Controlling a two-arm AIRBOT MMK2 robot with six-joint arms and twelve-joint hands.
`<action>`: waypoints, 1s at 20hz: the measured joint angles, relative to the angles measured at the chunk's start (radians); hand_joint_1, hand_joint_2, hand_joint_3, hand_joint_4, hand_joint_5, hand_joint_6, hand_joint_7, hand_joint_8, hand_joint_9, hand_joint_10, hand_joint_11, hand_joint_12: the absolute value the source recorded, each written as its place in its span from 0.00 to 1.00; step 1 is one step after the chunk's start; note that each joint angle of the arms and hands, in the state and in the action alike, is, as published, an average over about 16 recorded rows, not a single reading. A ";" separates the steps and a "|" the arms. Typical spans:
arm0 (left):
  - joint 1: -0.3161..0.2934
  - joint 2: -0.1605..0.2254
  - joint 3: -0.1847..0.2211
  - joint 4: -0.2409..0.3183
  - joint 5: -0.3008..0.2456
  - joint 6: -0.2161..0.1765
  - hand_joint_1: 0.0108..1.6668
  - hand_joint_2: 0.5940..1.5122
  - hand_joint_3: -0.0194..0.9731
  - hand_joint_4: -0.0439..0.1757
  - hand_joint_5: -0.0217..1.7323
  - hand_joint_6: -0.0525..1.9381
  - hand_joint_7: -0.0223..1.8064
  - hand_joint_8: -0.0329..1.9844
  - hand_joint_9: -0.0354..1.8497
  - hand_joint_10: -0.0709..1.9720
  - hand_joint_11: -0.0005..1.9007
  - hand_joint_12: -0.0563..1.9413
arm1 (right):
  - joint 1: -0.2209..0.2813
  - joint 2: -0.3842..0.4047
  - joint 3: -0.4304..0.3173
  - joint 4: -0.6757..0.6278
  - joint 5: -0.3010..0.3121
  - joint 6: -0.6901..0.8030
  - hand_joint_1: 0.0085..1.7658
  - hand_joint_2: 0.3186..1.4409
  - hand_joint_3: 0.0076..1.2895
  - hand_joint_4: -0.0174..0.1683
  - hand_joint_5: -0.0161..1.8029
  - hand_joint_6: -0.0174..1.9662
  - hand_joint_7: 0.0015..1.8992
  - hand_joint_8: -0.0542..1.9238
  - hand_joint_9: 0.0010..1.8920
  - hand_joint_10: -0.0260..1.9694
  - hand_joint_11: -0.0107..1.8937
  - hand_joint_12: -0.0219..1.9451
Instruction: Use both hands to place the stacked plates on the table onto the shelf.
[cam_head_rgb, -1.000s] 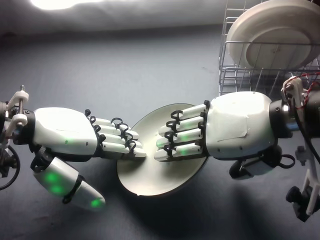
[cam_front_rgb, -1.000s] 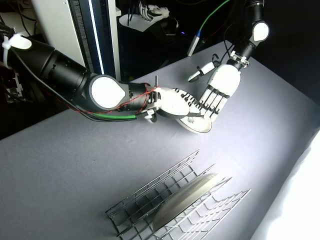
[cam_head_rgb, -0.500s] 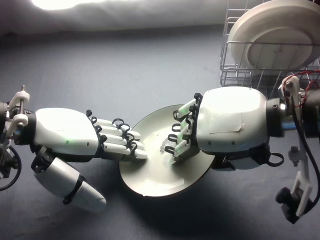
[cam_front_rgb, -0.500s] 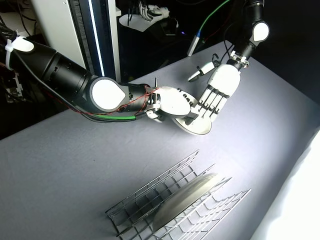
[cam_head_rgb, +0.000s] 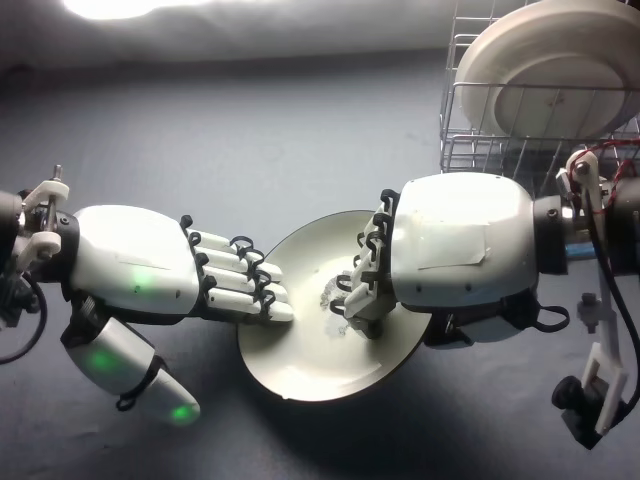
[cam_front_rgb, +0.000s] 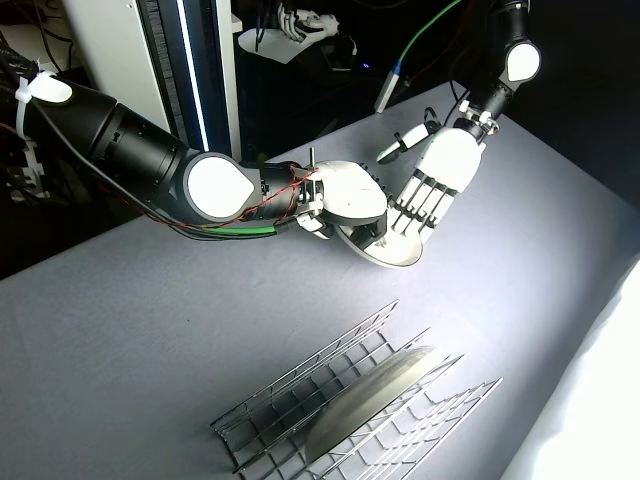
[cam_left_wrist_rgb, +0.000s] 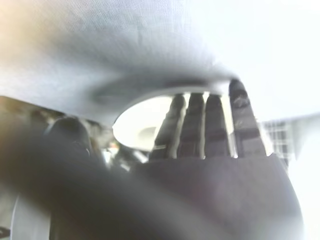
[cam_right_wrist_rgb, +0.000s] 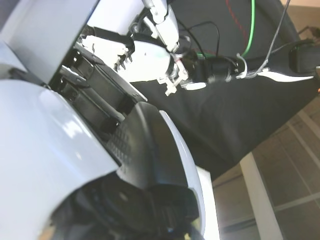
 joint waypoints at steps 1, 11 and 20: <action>-0.009 0.002 -0.002 0.005 0.000 0.013 0.01 0.63 0.03 0.18 0.05 0.01 0.03 0.01 0.01 0.01 0.01 0.04 | 0.003 0.001 0.000 -0.001 -0.001 0.000 0.73 0.59 0.00 0.06 0.47 0.37 0.50 0.32 0.51 0.55 0.47 0.70; -0.124 0.031 -0.004 0.011 -0.002 0.110 0.01 0.64 0.03 0.20 0.07 0.03 0.05 0.02 0.03 0.01 0.01 0.04 | 0.054 0.019 -0.015 -0.001 -0.020 -0.001 0.75 0.59 0.00 0.08 0.51 0.51 0.54 0.45 0.51 0.57 0.47 0.71; -0.223 0.092 0.019 0.004 -0.001 0.125 0.01 0.63 0.03 0.20 0.06 0.03 0.05 0.02 0.03 0.01 0.01 0.02 | 0.111 0.041 -0.058 0.089 -0.023 -0.003 0.77 0.61 0.00 0.11 0.52 0.51 0.56 0.46 0.50 0.57 0.46 0.71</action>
